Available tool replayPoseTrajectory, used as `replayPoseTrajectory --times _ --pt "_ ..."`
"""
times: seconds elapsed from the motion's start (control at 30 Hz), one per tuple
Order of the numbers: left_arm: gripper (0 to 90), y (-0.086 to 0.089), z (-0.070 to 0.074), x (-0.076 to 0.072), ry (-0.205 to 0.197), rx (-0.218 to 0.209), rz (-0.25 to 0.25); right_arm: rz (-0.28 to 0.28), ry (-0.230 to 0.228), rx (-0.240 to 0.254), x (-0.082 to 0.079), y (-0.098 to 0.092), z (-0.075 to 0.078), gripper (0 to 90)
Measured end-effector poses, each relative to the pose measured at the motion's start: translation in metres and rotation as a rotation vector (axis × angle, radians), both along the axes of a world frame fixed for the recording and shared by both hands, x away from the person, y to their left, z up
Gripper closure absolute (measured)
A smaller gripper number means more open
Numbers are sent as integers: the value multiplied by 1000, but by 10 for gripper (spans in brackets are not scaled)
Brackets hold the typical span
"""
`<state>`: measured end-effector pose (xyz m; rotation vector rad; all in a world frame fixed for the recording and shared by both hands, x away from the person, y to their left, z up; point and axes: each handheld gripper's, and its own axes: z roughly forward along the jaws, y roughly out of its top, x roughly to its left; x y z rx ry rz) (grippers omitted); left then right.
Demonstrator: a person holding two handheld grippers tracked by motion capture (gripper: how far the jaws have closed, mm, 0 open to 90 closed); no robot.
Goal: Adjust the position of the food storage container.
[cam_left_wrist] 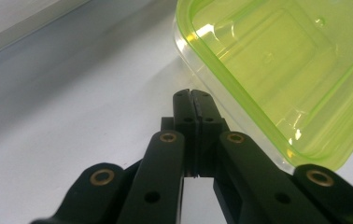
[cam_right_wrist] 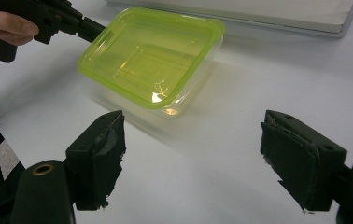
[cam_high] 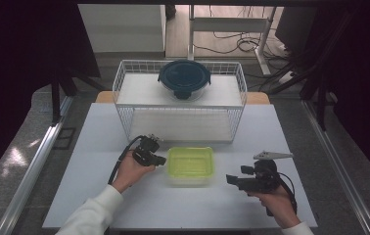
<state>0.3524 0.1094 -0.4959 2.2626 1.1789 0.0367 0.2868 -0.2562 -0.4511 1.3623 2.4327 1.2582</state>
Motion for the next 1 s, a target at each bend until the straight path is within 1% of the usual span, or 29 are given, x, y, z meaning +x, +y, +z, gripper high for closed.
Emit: replayPoseTrajectory --times 0.17,0.37,0.43,0.53,0.63,0.73,0.77,0.8,0.87,0.9,0.97,1.0 --pt "900 -6 -1 -1 7 -3 -21 2 0 -4 0 0 -1 217" --pt "900 -13 -3 0 14 -5 -26 1 2 -4 0 0 -1 217" --pt "900 -15 -3 0 13 -12 -20 1 2 -4 0 0 -1 217" --pt "900 -15 -3 1 7 -3 -23 0 6 -3 0 -1 -1 217" --pt "900 -15 -4 2 12 -9 -20 -1 8 -3 0 -1 -1 217" --pt "900 -13 -5 3 5 -4 -17 -1 8 -3 0 -1 -1 217" --pt "900 -11 -5 3 -2 -3 -12 -1 7 -4 1 -1 -1 217" --pt "900 -8 -4 1 -19 -2 1 -1 6 -4 1 -1 -1 217" --pt "900 -3 -2 -3 -31 -23 19 -3 4 0 1 -2 -1 217" --pt "899 2 0 -6 -38 -37 27 -1 4 0 1 -3 -1 217" --pt "895 10 2 -12 -45 -72 53 -2 -3 4 1 -4 -1 217" --pt "882 14 4 -14 -48 -74 52 -3 -3 4 1 -4 -1 217"
